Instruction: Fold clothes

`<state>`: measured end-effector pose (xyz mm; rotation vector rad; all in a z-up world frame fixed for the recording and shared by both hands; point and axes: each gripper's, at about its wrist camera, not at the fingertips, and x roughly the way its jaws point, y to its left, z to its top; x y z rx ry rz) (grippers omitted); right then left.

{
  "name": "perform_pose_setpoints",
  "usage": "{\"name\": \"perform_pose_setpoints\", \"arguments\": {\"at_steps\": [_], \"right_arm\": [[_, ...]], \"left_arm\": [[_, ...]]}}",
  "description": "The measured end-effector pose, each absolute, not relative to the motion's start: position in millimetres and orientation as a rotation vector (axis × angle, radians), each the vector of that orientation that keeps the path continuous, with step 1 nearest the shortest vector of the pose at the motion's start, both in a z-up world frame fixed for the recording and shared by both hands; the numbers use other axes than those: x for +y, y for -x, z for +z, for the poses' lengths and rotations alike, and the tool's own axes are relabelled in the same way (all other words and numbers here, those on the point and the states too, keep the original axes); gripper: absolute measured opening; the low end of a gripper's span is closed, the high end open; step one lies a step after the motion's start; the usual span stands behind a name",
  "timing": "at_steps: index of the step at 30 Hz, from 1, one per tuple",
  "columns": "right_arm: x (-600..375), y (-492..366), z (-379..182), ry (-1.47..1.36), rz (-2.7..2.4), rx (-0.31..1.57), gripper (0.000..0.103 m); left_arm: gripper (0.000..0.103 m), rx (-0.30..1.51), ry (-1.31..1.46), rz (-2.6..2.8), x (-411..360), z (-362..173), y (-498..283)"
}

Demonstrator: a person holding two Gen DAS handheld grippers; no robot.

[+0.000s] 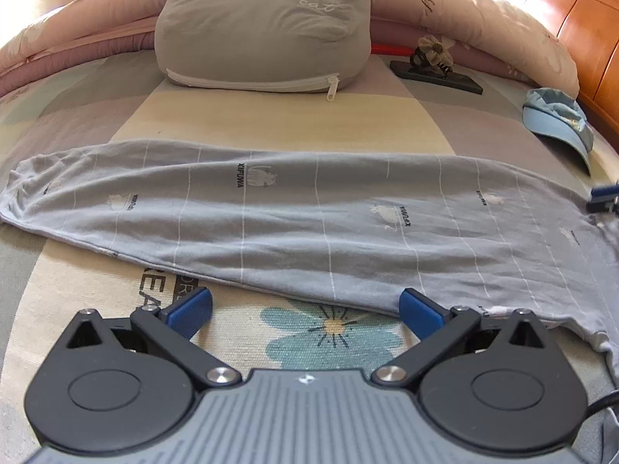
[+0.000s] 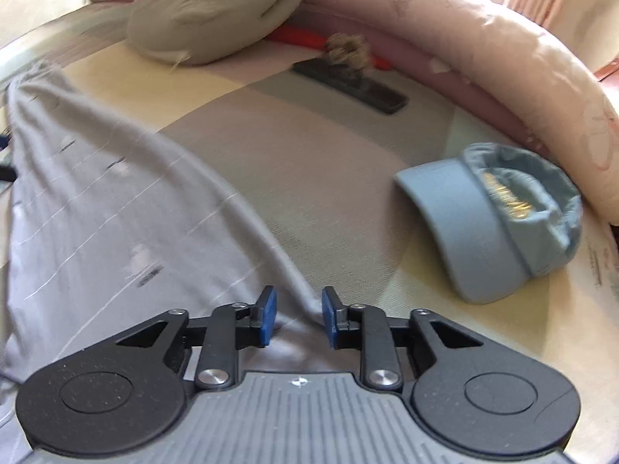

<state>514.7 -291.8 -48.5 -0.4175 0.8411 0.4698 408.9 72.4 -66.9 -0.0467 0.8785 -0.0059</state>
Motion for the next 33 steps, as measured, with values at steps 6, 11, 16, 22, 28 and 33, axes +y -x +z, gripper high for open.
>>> {"name": "perform_pose_setpoints", "arguments": {"at_steps": [6, 11, 16, 22, 28, 33], "right_arm": [[-319, -540, -45, 0.327, 0.458, 0.821, 0.038], [-310, -528, -63, 0.462, 0.539, 0.825, 0.037], [-311, -529, -64, 0.438, 0.574, 0.836, 0.019], [-317, -536, -66, 0.358, 0.544, 0.836, 0.002], [-312, -536, -43, 0.304, 0.419, 0.805, 0.007], [-286, -520, -53, 0.259, 0.444, 0.915, 0.014]], "left_arm": [[0.102, 0.889, 0.032, -0.011, 66, -67, -413], [0.102, 0.895, 0.013, -0.017, 62, -67, -417], [0.102, 0.896, -0.01, -0.036, 55, -64, -422], [0.102, 0.888, -0.025, -0.055, 45, -63, -426], [0.102, 0.843, -0.017, -0.081, 43, -52, -423], [0.102, 0.83, -0.005, -0.088, 46, -47, -420]]}}
